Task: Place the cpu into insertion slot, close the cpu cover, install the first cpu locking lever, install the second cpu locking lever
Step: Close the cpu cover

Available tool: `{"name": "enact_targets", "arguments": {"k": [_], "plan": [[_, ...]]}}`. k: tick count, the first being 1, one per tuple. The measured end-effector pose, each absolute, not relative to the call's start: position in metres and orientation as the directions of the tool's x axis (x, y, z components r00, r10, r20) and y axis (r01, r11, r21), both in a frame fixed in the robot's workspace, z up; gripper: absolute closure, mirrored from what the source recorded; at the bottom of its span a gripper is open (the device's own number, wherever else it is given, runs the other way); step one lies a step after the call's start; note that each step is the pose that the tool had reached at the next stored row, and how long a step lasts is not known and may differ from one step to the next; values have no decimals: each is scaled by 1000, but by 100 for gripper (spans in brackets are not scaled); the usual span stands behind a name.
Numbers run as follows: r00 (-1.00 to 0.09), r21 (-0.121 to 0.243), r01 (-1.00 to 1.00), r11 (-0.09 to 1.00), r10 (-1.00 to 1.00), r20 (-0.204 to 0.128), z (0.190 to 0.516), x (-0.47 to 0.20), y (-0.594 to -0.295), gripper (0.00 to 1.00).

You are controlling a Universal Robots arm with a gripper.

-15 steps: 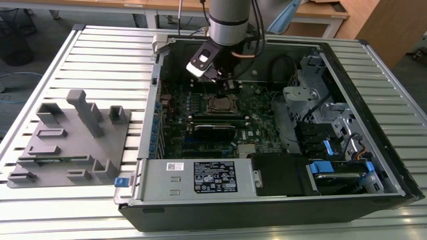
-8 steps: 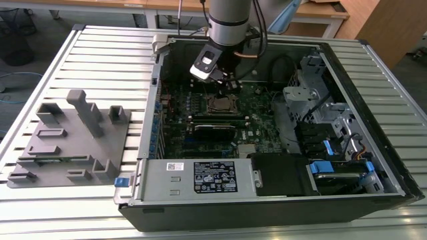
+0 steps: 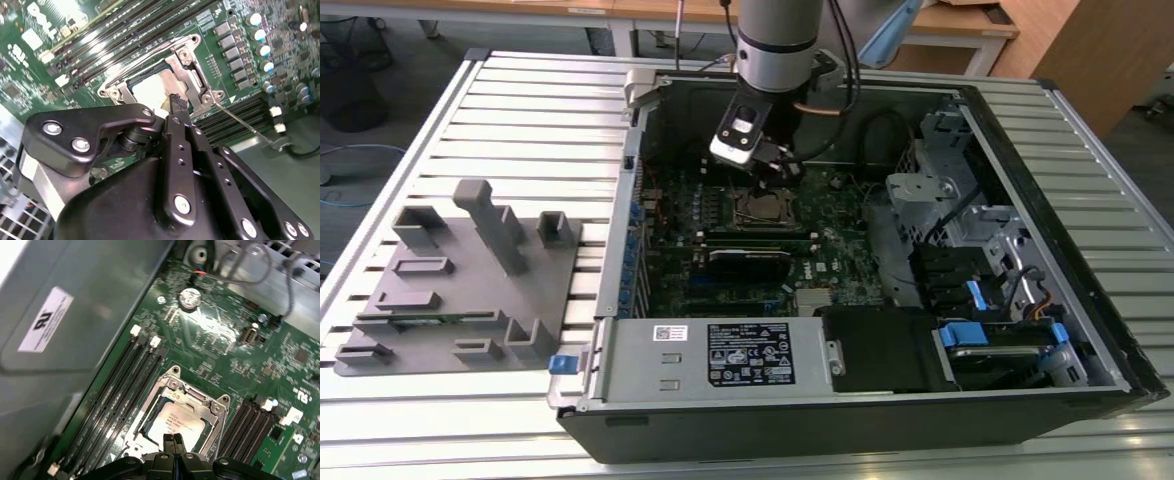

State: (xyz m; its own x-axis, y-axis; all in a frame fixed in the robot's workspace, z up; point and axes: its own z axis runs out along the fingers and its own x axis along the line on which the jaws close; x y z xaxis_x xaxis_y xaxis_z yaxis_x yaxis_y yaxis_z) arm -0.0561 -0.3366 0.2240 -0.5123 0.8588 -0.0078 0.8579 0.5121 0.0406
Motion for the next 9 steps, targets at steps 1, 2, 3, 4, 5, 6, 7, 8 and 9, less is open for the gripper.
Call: {"name": "enact_targets", "arguments": {"k": [1, 2, 3, 4, 5, 6, 7, 8, 9], "plan": [[-528, 41, 849, 528, 849, -8, 224, -56, -337, 89], [-544, 41, 838, 544, 839, -8, 224, -56, -337, 89], [-559, 41, 828, 559, 829, -8, 224, -56, -337, 89], [-574, 41, 818, 574, 819, -8, 224, -56, -337, 89], [-589, 41, 808, 588, 808, -8, 224, -56, -337, 89], [-603, 41, 797, 603, 798, -8, 223, -56, -337, 89], [-617, 41, 786, 617, 787, -8, 223, -56, -337, 89], [-631, 41, 775, 631, 775, -8, 223, -56, -337, 89], [-645, 41, 763, 645, 764, -8, 223, -56, -337, 89]]}}
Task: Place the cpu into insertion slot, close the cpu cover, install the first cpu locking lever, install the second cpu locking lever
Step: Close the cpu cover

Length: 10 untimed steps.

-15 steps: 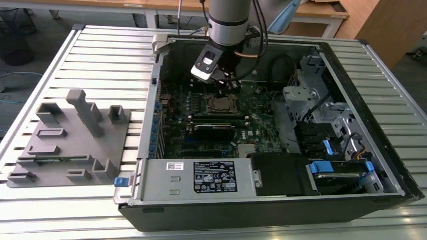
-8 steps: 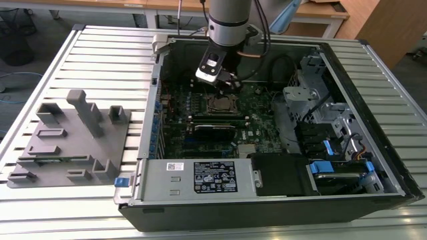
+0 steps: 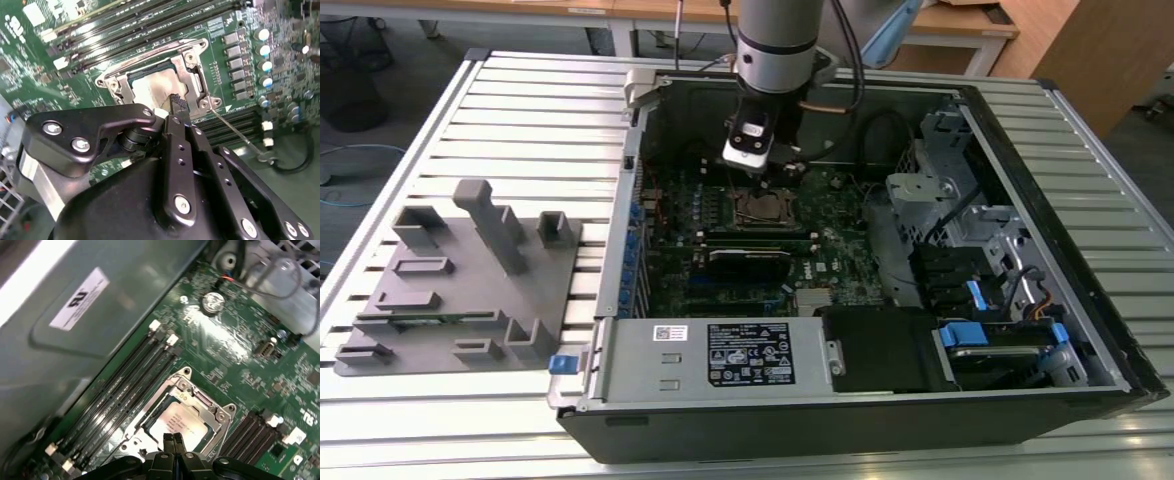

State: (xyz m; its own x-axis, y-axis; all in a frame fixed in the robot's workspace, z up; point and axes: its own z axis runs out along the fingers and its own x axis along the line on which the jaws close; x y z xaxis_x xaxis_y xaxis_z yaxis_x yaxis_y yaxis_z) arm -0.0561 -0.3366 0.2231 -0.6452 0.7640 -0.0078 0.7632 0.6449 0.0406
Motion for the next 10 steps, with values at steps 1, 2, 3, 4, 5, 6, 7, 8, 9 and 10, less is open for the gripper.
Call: {"name": "enact_targets", "arguments": {"k": [1, 2, 3, 4, 5, 6, 7, 8, 9, 10], "plan": [[-660, 41, 751, 659, 751, -8, 223, -56, -337, 89], [-673, 41, 738, 673, 739, -8, 223, -56, -337, 89], [-687, 40, 726, 686, 727, -8, 223, -56, -337, 89], [-700, 41, 714, 699, 714, -8, 223, -56, -337, 89], [-712, 41, 701, 712, 702, -8, 223, -56, -337, 89], [-725, 41, 688, 724, 689, -8, 223, -56, -337, 89], [-738, 41, 674, 737, 675, -8, 222, -56, -337, 89], [-750, 41, 661, 750, 661, -8, 222, -56, -337, 89], [-762, 41, 647, 761, 648, -8, 222, -56, -337, 89], [-773, 41, 633, 773, 634, -8, 222, -56, -337, 89]]}}
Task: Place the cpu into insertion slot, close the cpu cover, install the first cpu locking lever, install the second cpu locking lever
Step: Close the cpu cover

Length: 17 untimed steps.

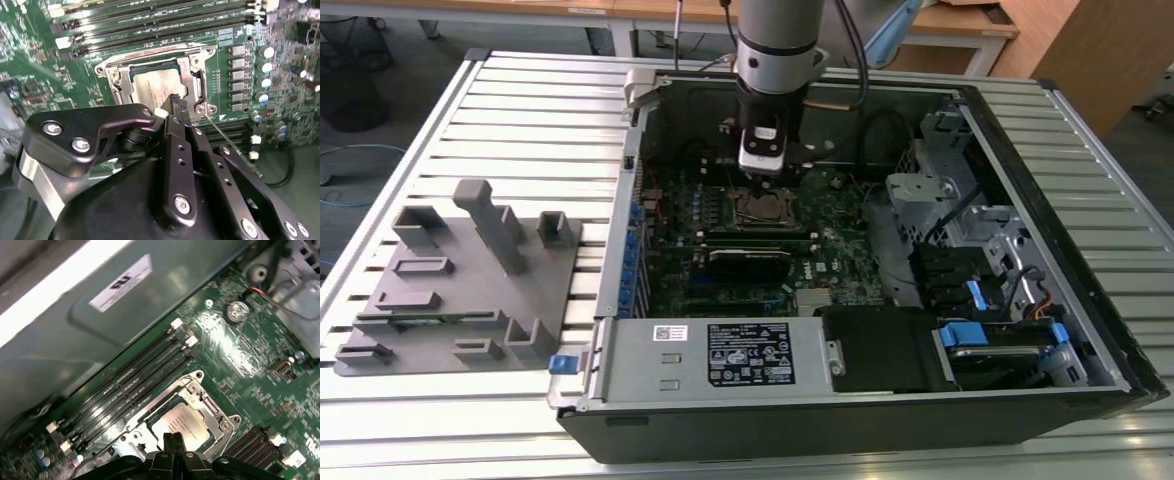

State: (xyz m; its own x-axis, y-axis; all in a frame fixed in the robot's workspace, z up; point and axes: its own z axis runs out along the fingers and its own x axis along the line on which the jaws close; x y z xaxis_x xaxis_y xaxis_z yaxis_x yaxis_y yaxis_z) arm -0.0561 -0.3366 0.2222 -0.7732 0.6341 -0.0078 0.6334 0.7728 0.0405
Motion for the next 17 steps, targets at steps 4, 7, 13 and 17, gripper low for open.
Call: {"name": "enact_targets", "arguments": {"k": [4, 7, 13, 17], "plan": [[-817, 40, 575, 817, 576, -8, 222, -56, -337, 89], [-848, 40, 530, 847, 531, -8, 221, -56, -337, 89], [-900, 41, 435, 900, 435, -8, 221, -56, -337, 89], [-929, 41, 369, 929, 369, -8, 220, -56, -337, 89]]}}
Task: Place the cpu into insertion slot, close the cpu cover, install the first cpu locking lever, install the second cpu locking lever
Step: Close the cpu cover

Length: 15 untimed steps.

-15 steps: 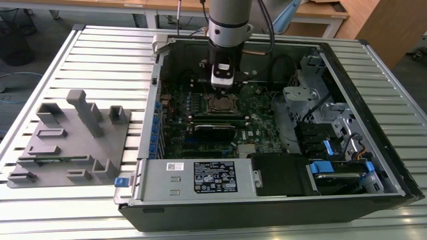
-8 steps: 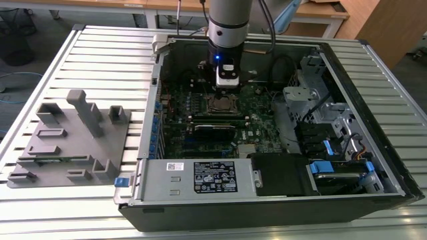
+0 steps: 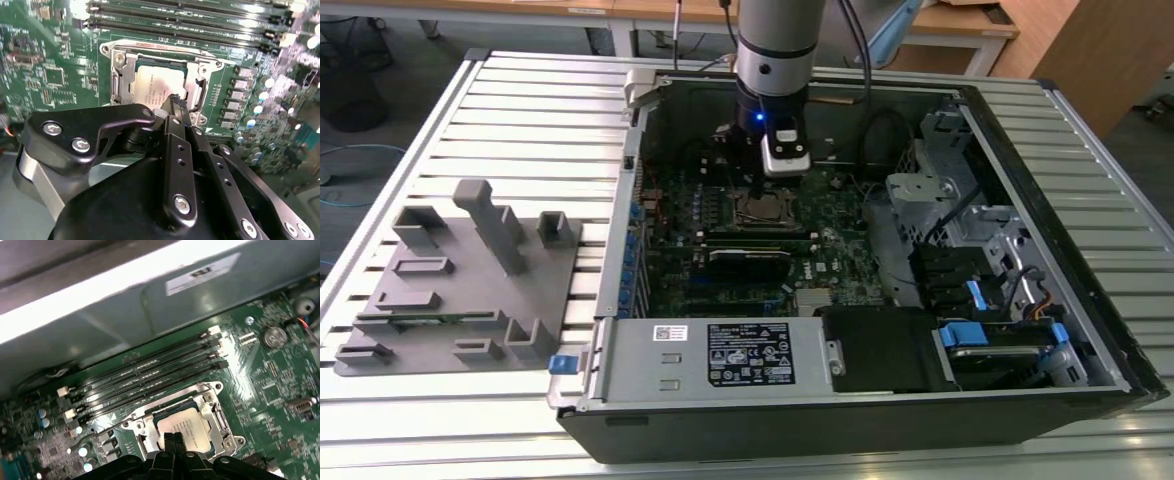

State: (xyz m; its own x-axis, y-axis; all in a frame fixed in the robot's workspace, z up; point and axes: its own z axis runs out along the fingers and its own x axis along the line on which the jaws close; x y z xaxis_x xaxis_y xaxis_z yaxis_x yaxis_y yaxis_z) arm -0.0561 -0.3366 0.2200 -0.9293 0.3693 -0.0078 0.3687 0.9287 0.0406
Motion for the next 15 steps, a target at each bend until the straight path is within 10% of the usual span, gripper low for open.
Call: {"name": "enact_targets", "arguments": {"k": [15], "plan": [[-994, 41, 105, 994, 105, -8, 218, -56, -337, 89]]}}
